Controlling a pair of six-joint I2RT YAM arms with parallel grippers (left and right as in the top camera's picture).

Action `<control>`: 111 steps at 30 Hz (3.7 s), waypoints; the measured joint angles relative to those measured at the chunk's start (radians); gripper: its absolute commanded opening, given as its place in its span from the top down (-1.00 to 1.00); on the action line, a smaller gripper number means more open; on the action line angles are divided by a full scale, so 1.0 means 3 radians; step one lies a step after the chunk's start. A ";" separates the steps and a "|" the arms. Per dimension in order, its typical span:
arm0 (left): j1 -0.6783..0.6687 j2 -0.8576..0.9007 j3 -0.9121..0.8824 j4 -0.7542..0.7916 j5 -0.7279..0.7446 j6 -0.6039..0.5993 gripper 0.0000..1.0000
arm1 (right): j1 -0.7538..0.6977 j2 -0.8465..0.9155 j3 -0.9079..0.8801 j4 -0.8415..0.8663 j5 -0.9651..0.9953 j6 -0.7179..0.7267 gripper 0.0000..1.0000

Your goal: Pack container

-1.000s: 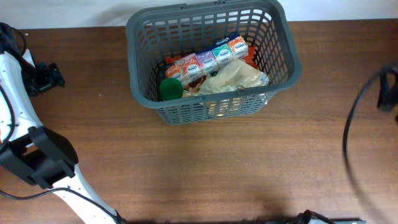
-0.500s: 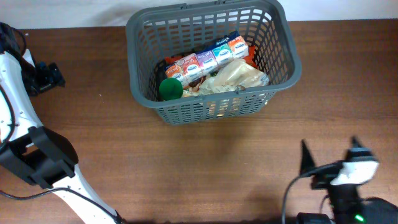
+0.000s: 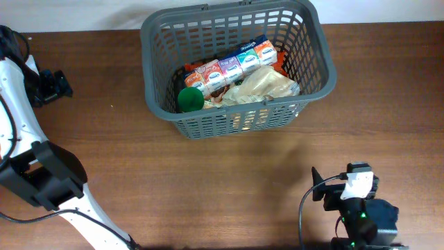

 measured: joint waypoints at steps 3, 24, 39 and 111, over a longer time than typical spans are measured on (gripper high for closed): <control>0.0000 0.0000 0.0000 0.0001 0.0000 0.0000 -0.98 | 0.0000 -0.0011 -0.0154 0.0008 0.0006 -0.0001 -0.97; 0.0000 0.0000 -0.0003 0.0000 0.0000 0.0000 -0.98 | 0.0000 -0.0018 -0.0309 0.0022 0.0010 -0.0003 -0.97; -0.0123 -0.0568 -0.0350 0.0047 -0.0003 0.0000 -0.98 | 0.0000 -0.0018 -0.0309 0.0022 0.0010 -0.0003 -0.97; -0.1700 -0.7282 -0.7471 0.4496 -0.0455 0.0042 -0.98 | 0.0004 -0.0022 -0.0312 0.0033 0.0010 -0.0001 -0.97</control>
